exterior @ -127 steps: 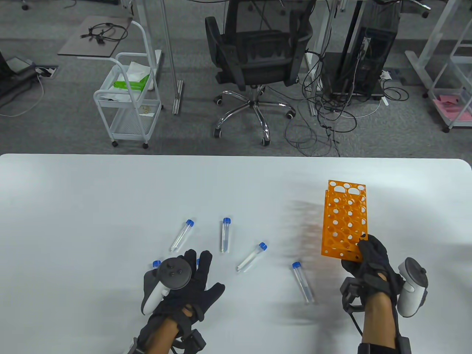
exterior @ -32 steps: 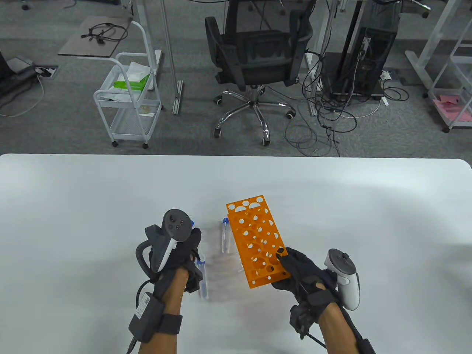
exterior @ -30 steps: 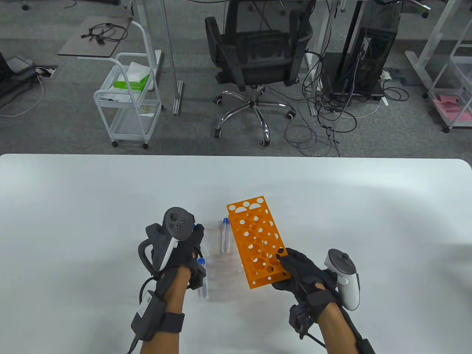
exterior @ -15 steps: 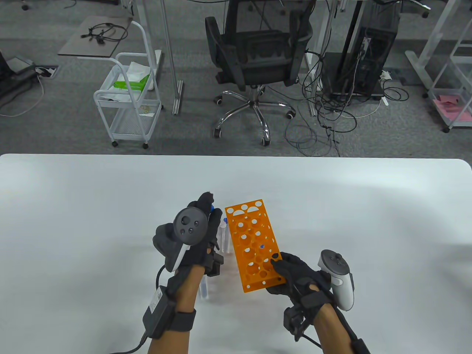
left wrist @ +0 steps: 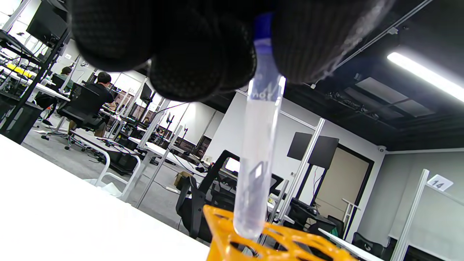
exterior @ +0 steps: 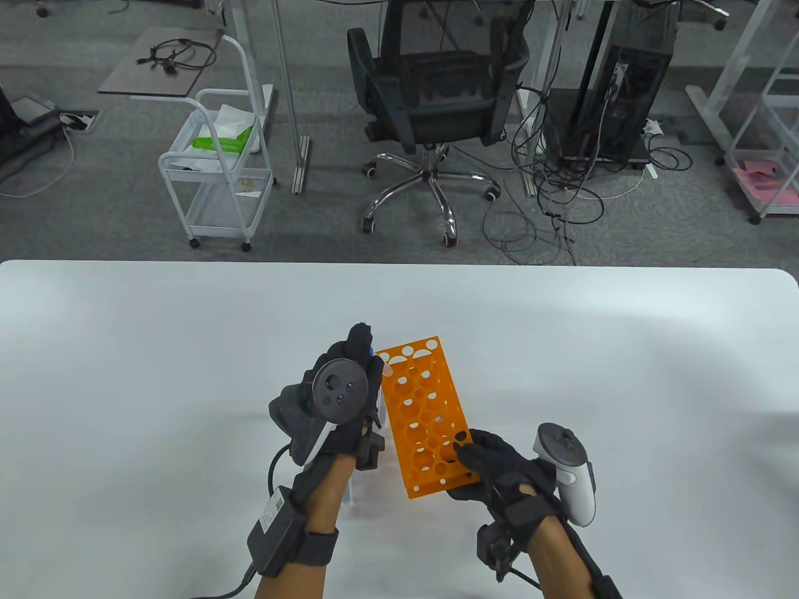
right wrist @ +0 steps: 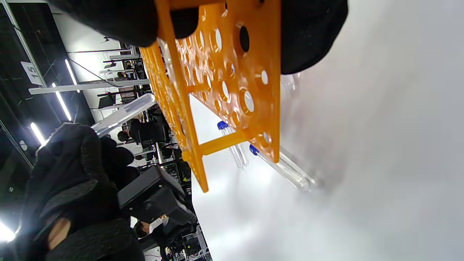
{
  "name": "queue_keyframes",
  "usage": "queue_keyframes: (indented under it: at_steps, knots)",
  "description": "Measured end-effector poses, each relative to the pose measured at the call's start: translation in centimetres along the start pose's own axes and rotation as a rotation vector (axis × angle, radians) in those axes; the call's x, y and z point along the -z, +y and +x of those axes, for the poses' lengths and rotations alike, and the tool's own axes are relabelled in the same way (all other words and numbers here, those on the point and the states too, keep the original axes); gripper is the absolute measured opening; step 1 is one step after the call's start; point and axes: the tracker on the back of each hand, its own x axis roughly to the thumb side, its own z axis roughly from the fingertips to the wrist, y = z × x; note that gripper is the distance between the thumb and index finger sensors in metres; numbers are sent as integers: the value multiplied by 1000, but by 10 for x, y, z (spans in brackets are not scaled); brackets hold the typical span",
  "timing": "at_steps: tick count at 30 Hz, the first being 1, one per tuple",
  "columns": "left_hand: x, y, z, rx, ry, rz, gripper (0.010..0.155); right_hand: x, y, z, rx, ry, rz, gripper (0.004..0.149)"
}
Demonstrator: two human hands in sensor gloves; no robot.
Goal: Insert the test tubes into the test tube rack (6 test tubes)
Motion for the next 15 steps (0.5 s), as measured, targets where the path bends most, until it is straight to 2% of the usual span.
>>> queue_keyframes:
  at_steps: [15]
  knots:
    - [-3,-14,6,67,-41,-48,53,2,-1,0,-39,2,-12,53]
